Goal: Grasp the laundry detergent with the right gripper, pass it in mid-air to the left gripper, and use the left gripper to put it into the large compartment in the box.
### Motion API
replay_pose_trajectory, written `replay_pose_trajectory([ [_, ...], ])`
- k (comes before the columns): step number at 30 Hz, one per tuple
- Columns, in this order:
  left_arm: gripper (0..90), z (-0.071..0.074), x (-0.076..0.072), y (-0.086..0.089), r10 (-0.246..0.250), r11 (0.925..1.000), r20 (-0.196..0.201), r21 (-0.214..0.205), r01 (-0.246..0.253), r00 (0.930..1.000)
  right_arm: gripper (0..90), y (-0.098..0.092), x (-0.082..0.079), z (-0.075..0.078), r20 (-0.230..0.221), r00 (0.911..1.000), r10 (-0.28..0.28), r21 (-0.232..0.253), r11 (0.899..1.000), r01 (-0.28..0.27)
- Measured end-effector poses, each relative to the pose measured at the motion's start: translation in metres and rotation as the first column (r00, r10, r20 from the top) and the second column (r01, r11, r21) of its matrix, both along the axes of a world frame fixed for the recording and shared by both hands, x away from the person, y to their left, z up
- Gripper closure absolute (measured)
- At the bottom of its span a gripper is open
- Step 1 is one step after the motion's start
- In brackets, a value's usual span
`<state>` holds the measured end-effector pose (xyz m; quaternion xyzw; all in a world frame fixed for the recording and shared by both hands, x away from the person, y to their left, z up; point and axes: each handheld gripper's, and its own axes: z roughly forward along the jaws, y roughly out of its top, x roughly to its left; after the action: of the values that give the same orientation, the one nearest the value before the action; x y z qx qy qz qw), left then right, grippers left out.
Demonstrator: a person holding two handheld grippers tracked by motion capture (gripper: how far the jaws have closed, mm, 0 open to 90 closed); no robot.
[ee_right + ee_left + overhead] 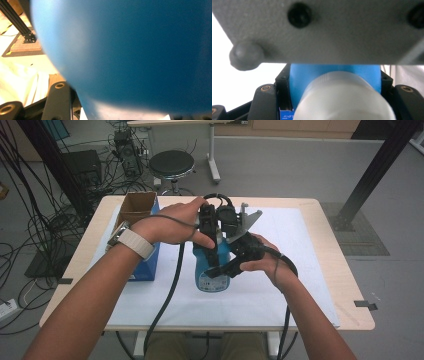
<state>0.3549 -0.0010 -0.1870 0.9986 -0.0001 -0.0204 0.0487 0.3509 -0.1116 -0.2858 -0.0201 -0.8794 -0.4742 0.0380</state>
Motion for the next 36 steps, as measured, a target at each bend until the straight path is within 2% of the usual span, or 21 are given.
replay_pose_trajectory([
  [5, 37.5, 0.0010, -0.0007, 0.0015, 0.006, 1.0000, 0.003, -0.003, -0.006, 1.0000, 43.8, 0.0003, 0.0009, 0.0011, 0.012, 0.9999, 0.009, 0.002, 1.000, -0.009],
  [12, 37.5, 0.0000, -0.0015, 0.0032, 0.012, 0.9999, 0.000, -0.005, -0.012, 0.9999, 43.8, 0.0023, -0.0009, 0.0016, 0.002, 1.0000, -0.001, -0.010, 1.000, 0.001],
  [16, 37.4, -0.0014, -0.0018, 0.0045, 0.012, 0.9999, -0.001, -0.007, -0.012, 0.9999, 43.8, 0.0028, 0.0001, 0.0001, 0.008, 0.9999, 0.015, -0.005, 1.000, -0.015],
  [19, 37.4, -0.0011, -0.0018, 0.0051, 0.015, 0.9998, -0.002, -0.009, -0.015, 0.9999, 43.8, 0.0039, -0.0013, 0.0005, -0.001, 1.0000, 0.002, -0.013, 1.000, -0.002],
  [23, 37.4, -0.0009, -0.0016, 0.0054, 0.013, 0.9999, -0.001, -0.009, -0.013, 0.9999, 43.8, 0.0039, 0.0003, 0.0007, 0.013, 0.9998, 0.017, -0.007, 1.000, -0.017],
  [27, 37.3, -0.0012, -0.0017, 0.0054, 0.013, 0.9999, -0.001, -0.011, -0.013, 0.9999, 43.8, 0.0043, -0.0009, 0.0010, 0.003, 1.0000, 0.003, -0.015, 1.000, -0.003],
  [36, 37.4, -0.0017, -0.0013, 0.0060, 0.020, 0.9995, -0.006, -0.024, -0.020, 0.9998, 43.8, 0.0031, 0.0005, 0.0009, 0.011, 0.9998, 0.017, -0.013, 1.000, -0.017],
])
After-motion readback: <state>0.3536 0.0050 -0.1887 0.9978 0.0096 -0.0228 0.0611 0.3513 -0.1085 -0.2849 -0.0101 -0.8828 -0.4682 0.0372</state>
